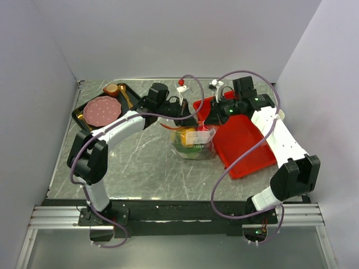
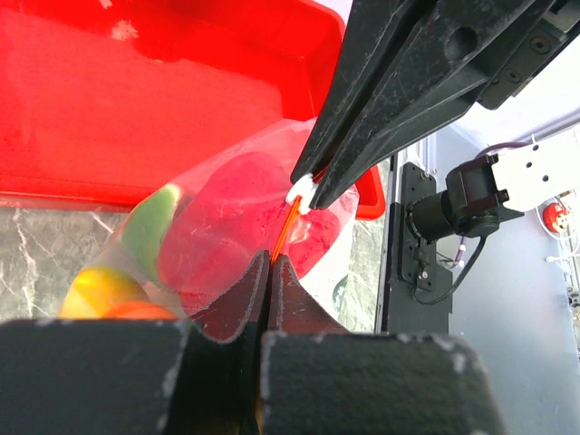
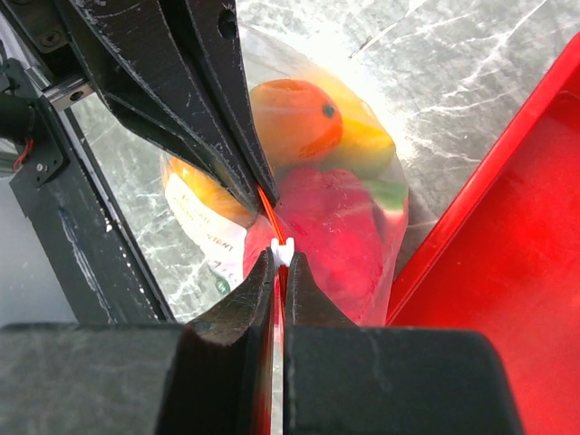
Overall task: Place the food in the zip-top bag and seal the zipper
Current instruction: Zip the zipper food storage bag at the center of the board.
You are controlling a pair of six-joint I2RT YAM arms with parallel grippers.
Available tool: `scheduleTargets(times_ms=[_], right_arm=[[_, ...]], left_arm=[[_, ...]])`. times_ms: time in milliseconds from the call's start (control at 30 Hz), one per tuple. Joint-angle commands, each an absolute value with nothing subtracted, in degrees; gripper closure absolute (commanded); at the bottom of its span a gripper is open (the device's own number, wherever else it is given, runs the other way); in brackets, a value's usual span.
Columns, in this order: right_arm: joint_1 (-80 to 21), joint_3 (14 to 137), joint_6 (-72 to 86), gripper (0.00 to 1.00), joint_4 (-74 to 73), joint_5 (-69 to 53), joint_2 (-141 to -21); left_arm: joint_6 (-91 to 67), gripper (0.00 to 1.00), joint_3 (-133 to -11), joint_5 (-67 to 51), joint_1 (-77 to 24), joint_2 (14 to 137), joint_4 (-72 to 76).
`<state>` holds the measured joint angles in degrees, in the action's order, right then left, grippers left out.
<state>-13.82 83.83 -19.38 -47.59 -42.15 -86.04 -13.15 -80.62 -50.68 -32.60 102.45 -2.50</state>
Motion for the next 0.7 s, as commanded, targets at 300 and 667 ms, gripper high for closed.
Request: scheduleTargets(times_ms=[300,667], right_arm=[[-6.86,82.97,-23.2,1.0,-49.57,-28.57,-77.7],[-6.59,80.86,-23.38,1.0,-49.04,-20.74,-72.95]], left_arm=[[-11.51,0.99,-77.96,-44.82,-27.42,98.96,-9.85],[-12.22,0.99,-77.61,-43.06,-26.37,99.14,-9.93]])
